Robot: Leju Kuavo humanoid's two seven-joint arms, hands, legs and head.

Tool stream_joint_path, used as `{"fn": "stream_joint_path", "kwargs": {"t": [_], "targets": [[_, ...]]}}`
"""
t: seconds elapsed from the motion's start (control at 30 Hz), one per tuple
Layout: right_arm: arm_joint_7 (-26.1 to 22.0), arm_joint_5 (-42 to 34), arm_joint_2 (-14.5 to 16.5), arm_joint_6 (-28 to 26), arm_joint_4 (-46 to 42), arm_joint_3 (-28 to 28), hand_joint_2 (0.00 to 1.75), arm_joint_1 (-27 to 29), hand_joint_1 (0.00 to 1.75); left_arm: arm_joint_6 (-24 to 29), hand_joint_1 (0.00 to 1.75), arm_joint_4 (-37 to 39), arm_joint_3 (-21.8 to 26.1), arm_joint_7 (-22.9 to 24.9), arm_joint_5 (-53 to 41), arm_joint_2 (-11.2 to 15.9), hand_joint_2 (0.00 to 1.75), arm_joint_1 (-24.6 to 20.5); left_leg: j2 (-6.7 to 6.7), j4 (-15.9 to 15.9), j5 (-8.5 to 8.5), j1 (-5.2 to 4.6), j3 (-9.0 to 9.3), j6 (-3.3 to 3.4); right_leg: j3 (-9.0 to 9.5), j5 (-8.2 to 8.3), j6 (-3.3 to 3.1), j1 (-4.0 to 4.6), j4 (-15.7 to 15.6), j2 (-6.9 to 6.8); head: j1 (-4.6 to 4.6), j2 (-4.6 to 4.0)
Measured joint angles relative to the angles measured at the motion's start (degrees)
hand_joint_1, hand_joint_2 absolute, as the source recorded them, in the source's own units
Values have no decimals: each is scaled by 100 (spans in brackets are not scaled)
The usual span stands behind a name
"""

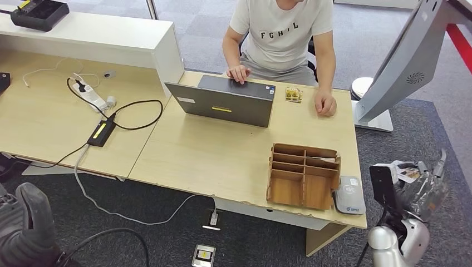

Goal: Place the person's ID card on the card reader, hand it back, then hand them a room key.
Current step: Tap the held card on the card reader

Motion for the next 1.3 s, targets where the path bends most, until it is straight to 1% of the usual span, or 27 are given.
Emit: {"fn": "stream_joint_path", "kwargs": {"t": [0.13,0.33,0.73,1.03,1.3], "targets": [[95,64,0,0,359,-119,175,2,175,0,14,-3,-2,0,-5,0,175,-3,0,0,0,0,-1,0,0,0,0,0,0,0,1,0],[-14,93,16,0,1061,-267,175,-104,175,0,14,-10,-2,4,-62,0,175,-17,1,0,0,0,-7,0,1,0,0,0,0,0,1,0],[491,221,92,9,2368,-230,175,-328,175,0,14,-14,-2,11,-105,0,175,-21,-1,0,0,0,-7,0,1,0,0,0,0,-1,1,0],[728,81,110,180,2855,-94,175,-430,175,0,16,-14,-2,11,-25,0,175,-25,3,-1,-1,0,12,0,15,0,0,0,-1,1,1,0],[705,-232,99,103,2983,-26,175,-426,175,0,16,-14,-8,7,108,13,175,-19,3,-1,0,0,38,0,39,0,-1,1,-2,1,2,0]]}}
